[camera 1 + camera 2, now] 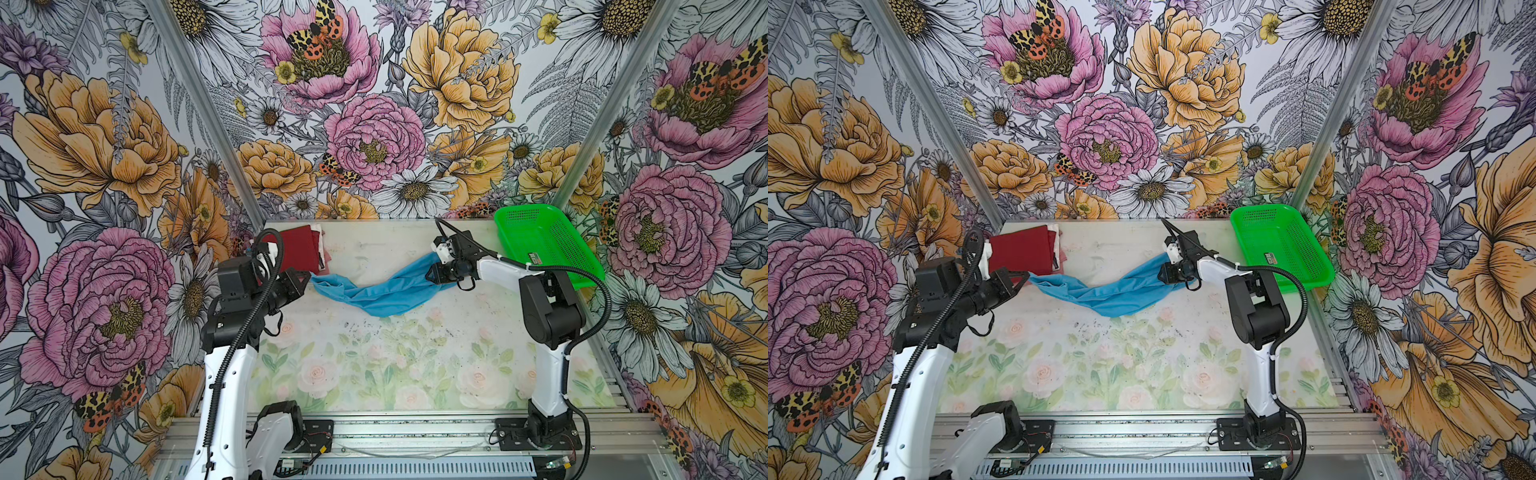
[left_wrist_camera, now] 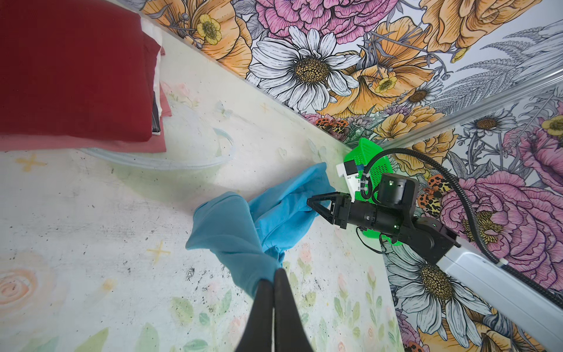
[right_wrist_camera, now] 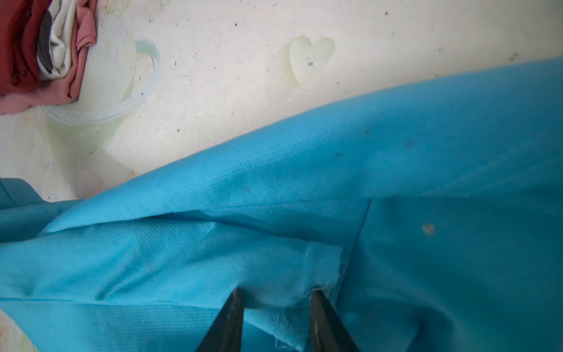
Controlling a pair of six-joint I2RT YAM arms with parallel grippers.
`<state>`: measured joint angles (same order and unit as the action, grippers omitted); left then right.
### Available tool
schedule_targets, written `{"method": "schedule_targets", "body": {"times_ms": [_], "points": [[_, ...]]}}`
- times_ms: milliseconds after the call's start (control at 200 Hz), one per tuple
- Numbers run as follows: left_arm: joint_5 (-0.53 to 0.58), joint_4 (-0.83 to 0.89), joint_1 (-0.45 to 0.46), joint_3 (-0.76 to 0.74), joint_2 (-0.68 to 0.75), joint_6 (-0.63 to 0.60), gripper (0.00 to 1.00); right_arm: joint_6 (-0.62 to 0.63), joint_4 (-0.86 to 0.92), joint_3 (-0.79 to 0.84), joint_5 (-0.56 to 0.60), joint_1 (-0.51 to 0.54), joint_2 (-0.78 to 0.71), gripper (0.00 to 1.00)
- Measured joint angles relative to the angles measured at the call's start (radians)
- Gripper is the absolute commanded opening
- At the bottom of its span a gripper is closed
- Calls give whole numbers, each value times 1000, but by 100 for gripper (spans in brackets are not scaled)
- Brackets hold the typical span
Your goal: Fold and stack the t-shirts
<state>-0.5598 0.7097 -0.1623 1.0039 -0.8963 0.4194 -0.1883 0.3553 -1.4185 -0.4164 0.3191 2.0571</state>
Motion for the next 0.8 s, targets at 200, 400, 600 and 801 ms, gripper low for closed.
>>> {"method": "schedule_targets", "body": {"times_ms": [200,400,600,801], "points": [[0,0,0,0,0,-3,0,-3,0,0,-4,-7,0,1],[0,1,0,-5,7,-3,0,-2,0,16,2,-24,-56,0],[0,0,0,-5,9,-3,0,-2,-2,47,12,-31,-192,11],[0,1,0,-6,16,-3,0,-9,-17,47,-3,-32,-173,44]]}}
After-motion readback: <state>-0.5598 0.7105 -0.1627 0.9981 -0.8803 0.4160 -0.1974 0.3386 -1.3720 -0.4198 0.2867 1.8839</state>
